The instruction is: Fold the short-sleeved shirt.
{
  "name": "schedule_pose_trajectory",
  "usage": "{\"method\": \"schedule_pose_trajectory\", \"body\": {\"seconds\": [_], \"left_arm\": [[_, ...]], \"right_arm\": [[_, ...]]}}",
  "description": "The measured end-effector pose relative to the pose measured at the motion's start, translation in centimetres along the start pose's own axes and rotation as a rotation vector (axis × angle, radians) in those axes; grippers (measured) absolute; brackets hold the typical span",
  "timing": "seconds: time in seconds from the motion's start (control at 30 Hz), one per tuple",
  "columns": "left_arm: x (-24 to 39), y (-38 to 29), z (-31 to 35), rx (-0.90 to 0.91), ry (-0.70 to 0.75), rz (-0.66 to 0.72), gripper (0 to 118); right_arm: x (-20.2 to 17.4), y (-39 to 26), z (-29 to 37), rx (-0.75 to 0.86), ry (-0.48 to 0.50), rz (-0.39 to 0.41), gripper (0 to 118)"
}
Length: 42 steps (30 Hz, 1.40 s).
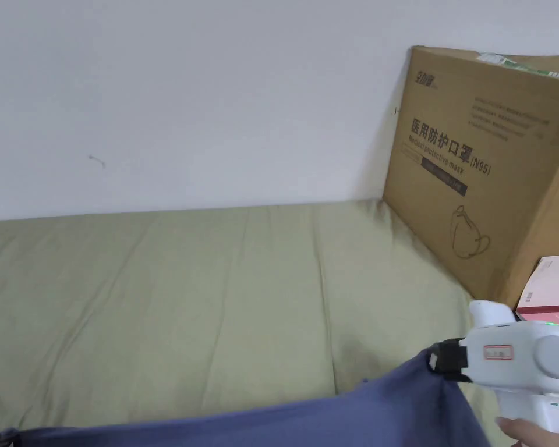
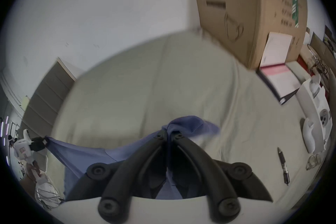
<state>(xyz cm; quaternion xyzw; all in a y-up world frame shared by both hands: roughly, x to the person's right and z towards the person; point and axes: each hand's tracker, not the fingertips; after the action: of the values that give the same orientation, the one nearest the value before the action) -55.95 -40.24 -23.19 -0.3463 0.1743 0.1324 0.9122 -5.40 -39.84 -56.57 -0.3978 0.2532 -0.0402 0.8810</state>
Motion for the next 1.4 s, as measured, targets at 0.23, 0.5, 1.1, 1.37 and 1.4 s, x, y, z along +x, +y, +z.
{"method": "schedule_pose_trajectory", "body": {"seconds": [0.23, 0.5, 1.1, 1.37, 1.4], "left_arm": [[-0.1, 6.3, 8.8, 0.208, -0.01, 0.011, 2], [-0.3, 17.2, 14.7, 0.331, -0.029, 0.027, 2], [2.3, 40.6, 5.4, 0.552, 0.16, 0.05, 2], [2.9, 37.5, -3.6, 0.505, 0.202, 0.017, 2], [2.9, 36.0, -5.0, 0.468, 0.198, 0.025, 2]], "right_arm": [[-3.9, 5.5, 11.9, 0.173, 0.096, 0.083, 3], [-9.2, 15.0, 19.4, 0.351, 0.064, 0.165, 3], [-21.0, 41.0, 13.7, 0.658, -0.105, 0.208, 3], [-18.5, 37.6, 4.8, 0.648, -0.144, 0.225, 3], [-17.5, 35.8, 2.8, 0.607, -0.159, 0.224, 3]]}}
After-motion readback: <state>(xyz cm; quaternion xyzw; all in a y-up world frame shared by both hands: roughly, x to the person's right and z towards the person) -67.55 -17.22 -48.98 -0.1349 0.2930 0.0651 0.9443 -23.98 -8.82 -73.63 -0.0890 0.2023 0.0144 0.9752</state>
